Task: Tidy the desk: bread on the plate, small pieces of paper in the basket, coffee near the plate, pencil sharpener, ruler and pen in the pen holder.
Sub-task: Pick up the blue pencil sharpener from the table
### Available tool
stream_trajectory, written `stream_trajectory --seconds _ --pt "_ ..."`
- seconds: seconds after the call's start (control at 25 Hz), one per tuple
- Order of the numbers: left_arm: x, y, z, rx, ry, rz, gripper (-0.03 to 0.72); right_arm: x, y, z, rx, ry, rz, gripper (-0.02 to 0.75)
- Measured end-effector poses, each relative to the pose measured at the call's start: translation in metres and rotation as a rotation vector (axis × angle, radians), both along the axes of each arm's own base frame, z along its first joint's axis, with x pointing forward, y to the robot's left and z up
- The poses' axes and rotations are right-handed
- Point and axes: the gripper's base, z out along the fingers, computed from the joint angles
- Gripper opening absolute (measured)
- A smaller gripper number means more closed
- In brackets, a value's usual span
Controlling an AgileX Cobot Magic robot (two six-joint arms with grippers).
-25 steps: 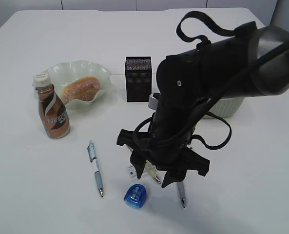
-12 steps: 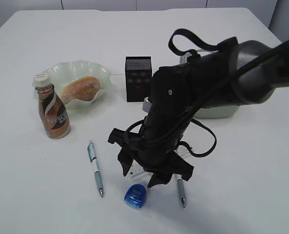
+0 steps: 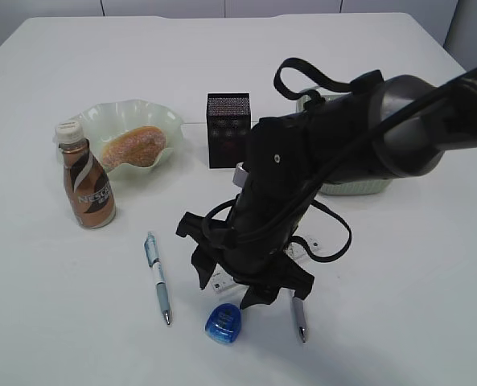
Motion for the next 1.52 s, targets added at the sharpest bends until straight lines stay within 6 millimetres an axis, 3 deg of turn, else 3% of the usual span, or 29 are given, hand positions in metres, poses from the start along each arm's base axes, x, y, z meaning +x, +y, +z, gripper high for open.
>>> stream_trajectory --seconds 0.32,0.6,0.88,1.52 --pt "0.000 0.000 0.000 0.000 0.000 0.000 0.430 -0.006 -0.002 0.000 -0.077 0.051 0.003 0.455" --pt "0.000 -0.001 0.000 0.002 -0.001 -0.011 0.430 -0.004 0.010 0.016 -0.120 -0.015 -0.020 0.455" --pt "-0.001 -0.003 0.000 0.002 -0.001 -0.022 0.430 -0.006 0.007 0.014 -0.163 0.014 -0.027 0.455" --pt "-0.001 -0.002 0.000 0.006 -0.002 -0.022 0.430 -0.009 0.019 -0.007 -0.154 0.054 -0.027 0.455"
